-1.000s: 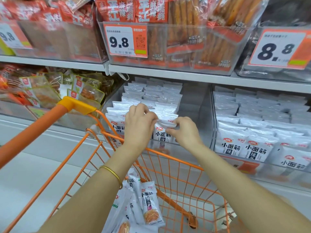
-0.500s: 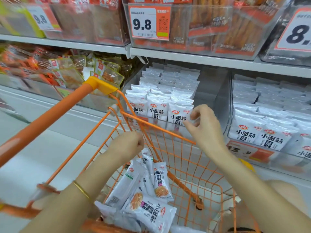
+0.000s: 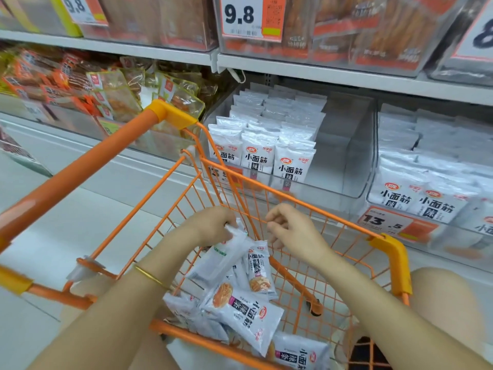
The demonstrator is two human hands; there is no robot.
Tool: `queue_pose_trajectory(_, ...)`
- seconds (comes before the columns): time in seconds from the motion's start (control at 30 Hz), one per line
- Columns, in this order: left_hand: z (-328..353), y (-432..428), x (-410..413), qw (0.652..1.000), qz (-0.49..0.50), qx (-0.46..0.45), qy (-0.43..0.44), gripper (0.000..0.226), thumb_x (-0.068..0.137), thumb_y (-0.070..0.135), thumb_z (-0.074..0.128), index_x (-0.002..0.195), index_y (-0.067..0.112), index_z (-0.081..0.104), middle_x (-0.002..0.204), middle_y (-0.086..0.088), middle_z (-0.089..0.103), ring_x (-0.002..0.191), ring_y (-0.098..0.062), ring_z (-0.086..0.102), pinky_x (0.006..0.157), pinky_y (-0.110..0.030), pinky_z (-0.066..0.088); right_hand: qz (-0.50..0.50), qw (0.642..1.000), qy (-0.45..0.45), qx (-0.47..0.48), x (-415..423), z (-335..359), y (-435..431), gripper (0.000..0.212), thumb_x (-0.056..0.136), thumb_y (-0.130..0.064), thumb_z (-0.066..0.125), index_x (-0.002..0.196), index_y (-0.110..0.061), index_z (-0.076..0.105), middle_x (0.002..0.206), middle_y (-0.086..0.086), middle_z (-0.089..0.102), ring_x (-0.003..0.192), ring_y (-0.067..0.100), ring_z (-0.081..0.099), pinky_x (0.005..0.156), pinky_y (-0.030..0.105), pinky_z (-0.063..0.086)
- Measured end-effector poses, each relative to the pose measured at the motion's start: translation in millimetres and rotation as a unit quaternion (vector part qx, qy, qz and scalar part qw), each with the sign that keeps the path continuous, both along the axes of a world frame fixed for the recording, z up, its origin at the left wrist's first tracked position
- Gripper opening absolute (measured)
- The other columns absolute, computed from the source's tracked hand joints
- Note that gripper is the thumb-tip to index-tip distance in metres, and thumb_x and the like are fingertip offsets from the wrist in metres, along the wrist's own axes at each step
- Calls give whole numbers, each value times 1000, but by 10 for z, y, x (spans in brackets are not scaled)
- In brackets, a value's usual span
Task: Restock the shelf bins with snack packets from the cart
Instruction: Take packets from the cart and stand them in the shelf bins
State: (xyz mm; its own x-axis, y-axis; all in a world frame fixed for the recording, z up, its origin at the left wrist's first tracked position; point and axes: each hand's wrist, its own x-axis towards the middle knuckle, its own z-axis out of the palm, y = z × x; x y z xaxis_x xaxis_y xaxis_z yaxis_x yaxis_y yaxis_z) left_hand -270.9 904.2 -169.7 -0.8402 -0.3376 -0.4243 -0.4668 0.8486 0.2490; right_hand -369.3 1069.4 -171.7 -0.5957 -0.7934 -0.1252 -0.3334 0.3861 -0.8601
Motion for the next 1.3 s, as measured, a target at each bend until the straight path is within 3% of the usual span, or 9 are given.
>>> queue_pose_trajectory(0.13,538,44,-21,962,40,229,144,10,91,1,53,88,9,58,83,0,53,73,-13,55,64,-22,51,-41,985,-166,-27,-97,140,14,24,98,-3,33,95,-10,56,81,7,63,73,22,62,65,27,54)
queue_pose_trajectory(0.33,827,252,-259,823,44,506,256,25,92,-10,41,83,10,52,76,-4,59,68,-11,60,63,-21,50,71,885,-449,-100,-156,280,155,31,92,-28,45,111,-12,63,106,14,70,103,26,64,97,40,46)
queue_pose_trajectory(0.53,849,352,-571,747,95,558,350,26,87,-12,44,79,11,51,87,-7,64,84,-20,64,65,-29,51,58,895,-420,-138,-278,545,365,30,75,-11,58,104,-3,61,86,6,72,68,13,69,58,23,56)
queue_pose_trajectory(0.67,843,321,-813,736,179,445,477,32,87,-15,41,89,13,57,98,-4,63,84,-15,64,59,-21,53,-65,916,-355,-173,-485,709,426,28,82,-9,59,108,1,58,88,12,69,63,16,67,58,28,57)
queue_pose_trajectory(0.8,745,230,-1012,842,112,162,502,31,90,-5,41,99,18,58,108,2,57,106,-9,53,90,-25,44,-222,932,-219,-184,-781,777,329,17,89,1,56,106,1,58,104,20,68,82,28,66,80,42,56)
queue_pose_trajectory(0.93,621,164,-1242,910,-11,-60,411,32,93,16,48,121,7,58,133,-12,51,128,-28,40,105,-32,26,-305,950,2,-68,-1192,785,5,21,88,-1,58,106,-4,49,102,11,59,82,21,58,65,25,48)
queue_pose_trajectory(1.03,569,140,-1384,916,-66,-131,374,53,91,39,32,126,7,56,137,-17,47,129,-33,40,106,-45,28,-357,930,74,40,-1578,699,-342,43,88,0,56,126,3,36,127,17,46,111,31,53,87,37,45)
queue_pose_trajectory(1.23,344,98,-1476,929,-86,-193,305,68,88,51,8,138,21,42,148,-5,36,140,-21,26,114,-47,8,-417,898,122,65,-2206,444,-773,45,101,-13,36,139,7,23,145,17,34,134,23,36,108,26,29)
queue_pose_trajectory(1.3,262,89,-1456,916,-98,-208,328,62,90,46,16,131,17,52,138,-10,50,132,-25,41,111,-50,17,-454,891,20,-7,-2322,338,-863,47,100,-11,39,140,7,22,144,19,35,133,28,37,108,30,30)
